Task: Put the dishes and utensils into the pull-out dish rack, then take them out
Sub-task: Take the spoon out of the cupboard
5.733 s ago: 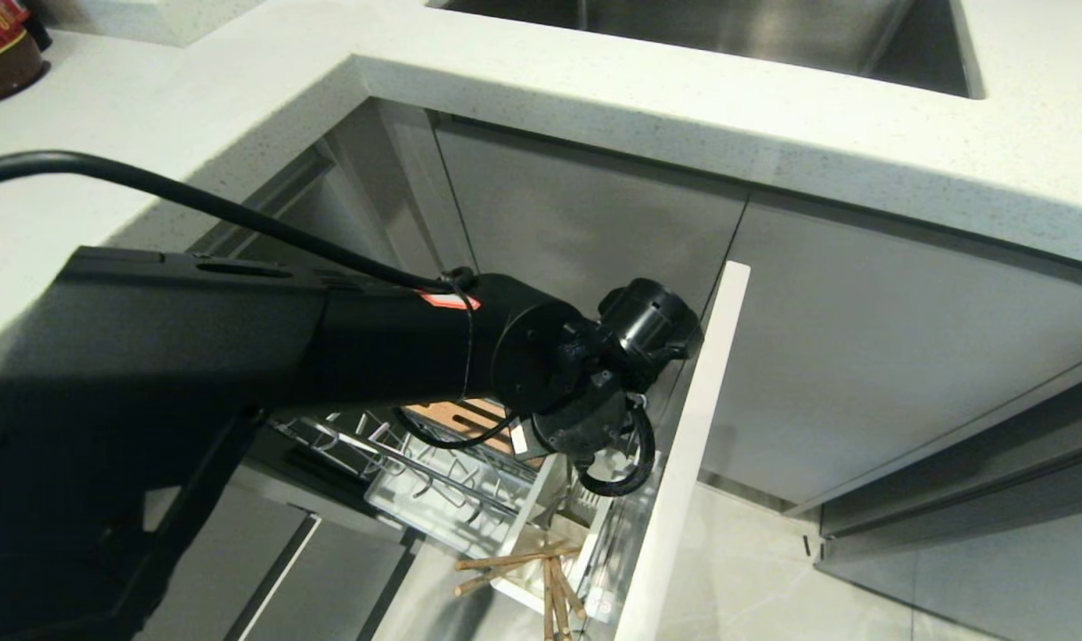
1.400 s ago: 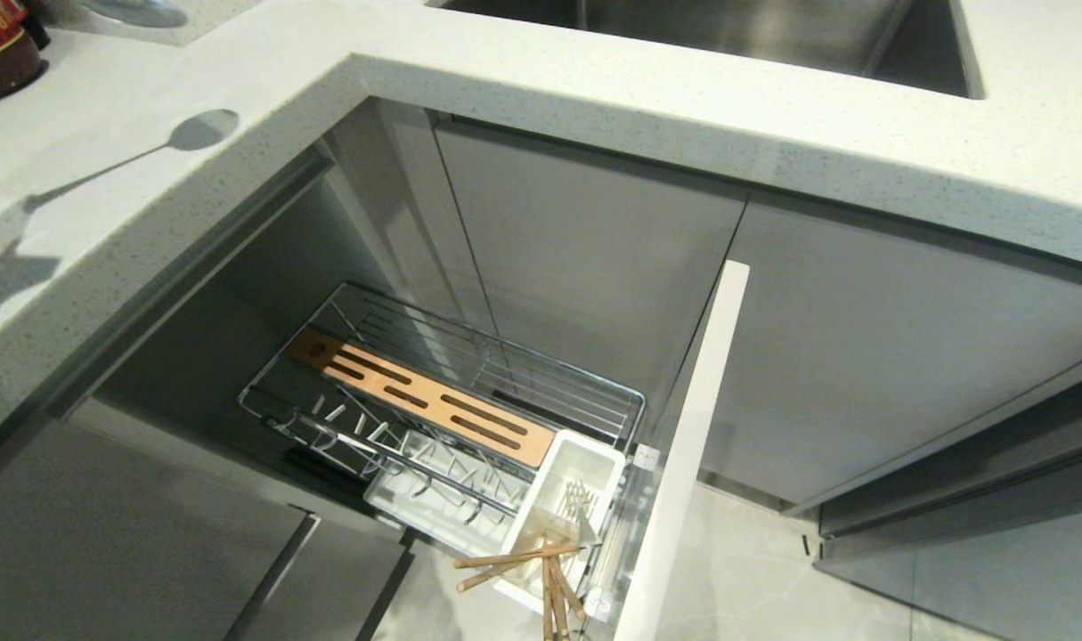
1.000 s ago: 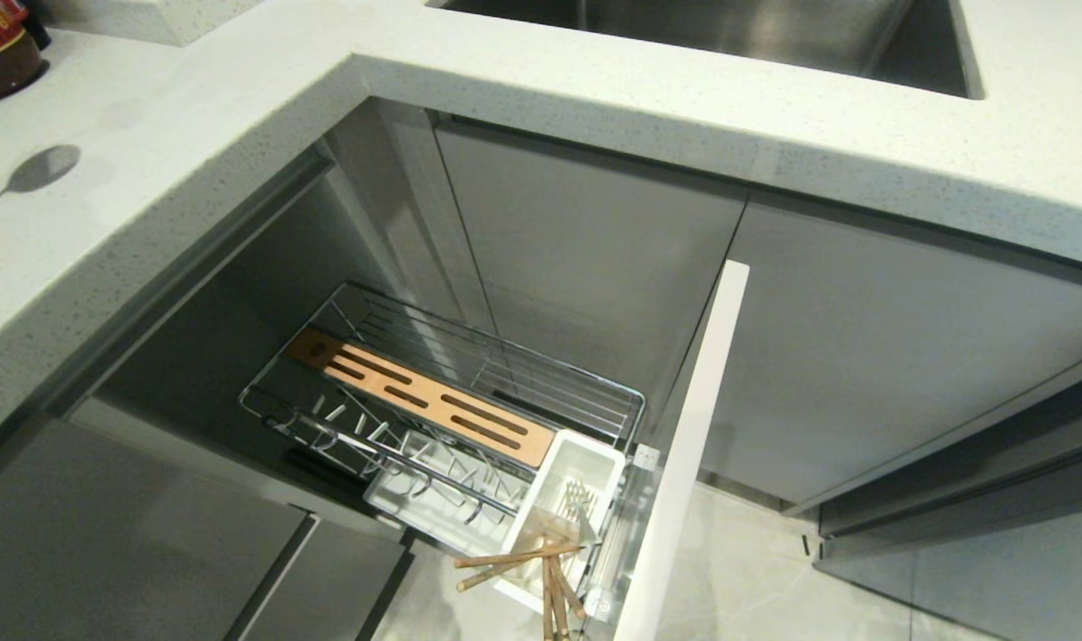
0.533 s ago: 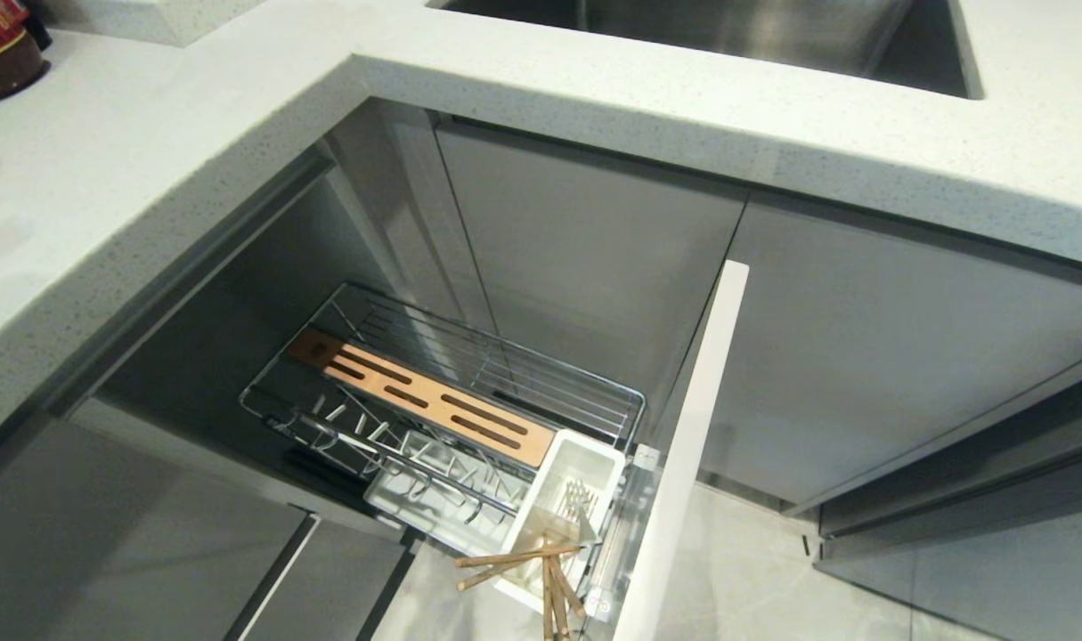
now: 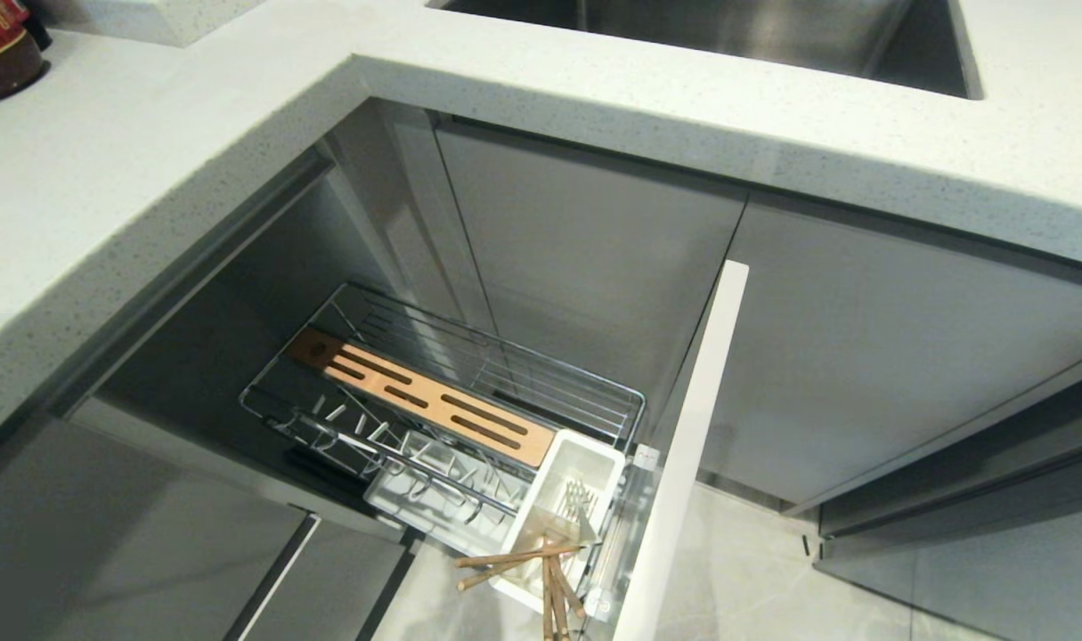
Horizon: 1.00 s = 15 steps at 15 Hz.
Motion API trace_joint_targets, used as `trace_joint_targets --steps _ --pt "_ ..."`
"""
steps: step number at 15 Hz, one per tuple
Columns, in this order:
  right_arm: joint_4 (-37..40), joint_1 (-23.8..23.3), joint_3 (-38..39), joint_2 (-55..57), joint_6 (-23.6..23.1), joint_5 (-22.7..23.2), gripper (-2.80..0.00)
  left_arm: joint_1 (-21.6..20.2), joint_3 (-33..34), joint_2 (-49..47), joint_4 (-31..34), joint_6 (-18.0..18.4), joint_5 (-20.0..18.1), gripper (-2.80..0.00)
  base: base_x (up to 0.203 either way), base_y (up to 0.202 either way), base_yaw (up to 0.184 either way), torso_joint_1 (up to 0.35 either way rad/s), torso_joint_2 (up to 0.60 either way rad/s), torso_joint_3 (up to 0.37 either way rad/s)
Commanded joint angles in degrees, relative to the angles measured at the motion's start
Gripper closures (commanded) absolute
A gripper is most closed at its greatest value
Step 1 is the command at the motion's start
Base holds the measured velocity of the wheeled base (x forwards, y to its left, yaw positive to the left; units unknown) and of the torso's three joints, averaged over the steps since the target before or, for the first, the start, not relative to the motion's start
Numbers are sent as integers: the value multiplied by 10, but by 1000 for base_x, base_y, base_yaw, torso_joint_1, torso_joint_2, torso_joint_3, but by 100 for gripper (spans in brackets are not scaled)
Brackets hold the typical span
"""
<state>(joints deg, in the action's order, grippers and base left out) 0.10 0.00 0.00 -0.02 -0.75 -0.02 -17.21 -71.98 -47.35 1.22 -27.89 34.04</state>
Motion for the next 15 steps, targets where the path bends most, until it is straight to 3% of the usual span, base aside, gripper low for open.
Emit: trace_joint_targets --steps 1,5,7,15 --pt "0 0 0 0 0 0 0 -11 55 22 -54 1 2 0 0 0 0 0 0 0" --pt "0 -1 0 0 0 0 0 -26 193 63 -204 27 -29 0 0 0 0 0 0 0" --pt "0 0 0 0 0 0 0 -29 233 77 -242 32 -49 0 0 0 0 0 0 0" --pt "0 0 0 0 0 -1 0 -28 241 57 -239 26 -63 0 0 0 0 0 0 0"
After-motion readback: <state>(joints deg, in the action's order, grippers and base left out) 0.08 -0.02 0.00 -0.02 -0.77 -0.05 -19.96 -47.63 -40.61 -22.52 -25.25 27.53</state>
